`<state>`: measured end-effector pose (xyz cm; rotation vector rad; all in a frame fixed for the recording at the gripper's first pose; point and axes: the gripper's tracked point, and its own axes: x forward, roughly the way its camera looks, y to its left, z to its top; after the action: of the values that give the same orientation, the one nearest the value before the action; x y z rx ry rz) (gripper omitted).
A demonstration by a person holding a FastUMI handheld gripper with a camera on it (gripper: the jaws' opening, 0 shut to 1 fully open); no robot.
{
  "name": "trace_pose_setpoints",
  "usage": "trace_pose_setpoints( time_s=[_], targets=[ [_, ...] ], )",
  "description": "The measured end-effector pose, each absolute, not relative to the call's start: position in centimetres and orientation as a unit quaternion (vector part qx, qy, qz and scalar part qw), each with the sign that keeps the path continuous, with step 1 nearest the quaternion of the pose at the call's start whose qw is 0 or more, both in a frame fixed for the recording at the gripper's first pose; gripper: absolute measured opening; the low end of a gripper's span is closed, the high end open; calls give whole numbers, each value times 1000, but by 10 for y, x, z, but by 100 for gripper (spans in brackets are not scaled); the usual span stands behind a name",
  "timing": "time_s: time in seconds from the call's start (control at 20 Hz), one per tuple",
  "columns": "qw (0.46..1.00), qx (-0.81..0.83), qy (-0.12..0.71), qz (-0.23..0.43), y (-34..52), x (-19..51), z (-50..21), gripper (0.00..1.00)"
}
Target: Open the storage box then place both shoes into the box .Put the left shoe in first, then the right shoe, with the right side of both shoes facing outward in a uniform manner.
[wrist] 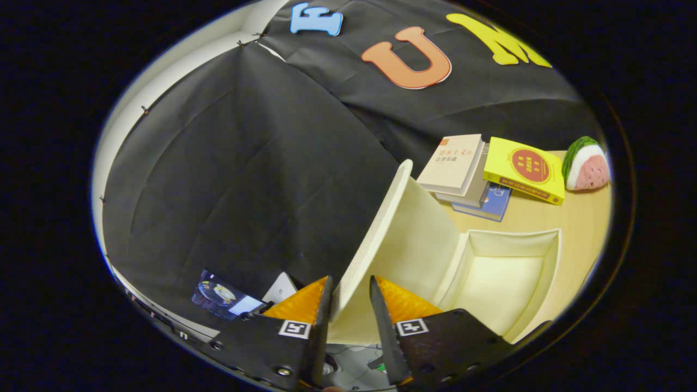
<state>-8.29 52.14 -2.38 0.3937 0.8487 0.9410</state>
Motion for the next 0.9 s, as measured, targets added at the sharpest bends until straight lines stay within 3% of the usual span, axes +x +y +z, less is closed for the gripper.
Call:
trace_pose_setpoints(
  time_s=[0.3, 0.9],
  targets=[
    [829, 125, 351, 417, 533, -73, -29, 88],
    [836, 126, 283, 452, 537, -80, 15, 90]
  ],
)
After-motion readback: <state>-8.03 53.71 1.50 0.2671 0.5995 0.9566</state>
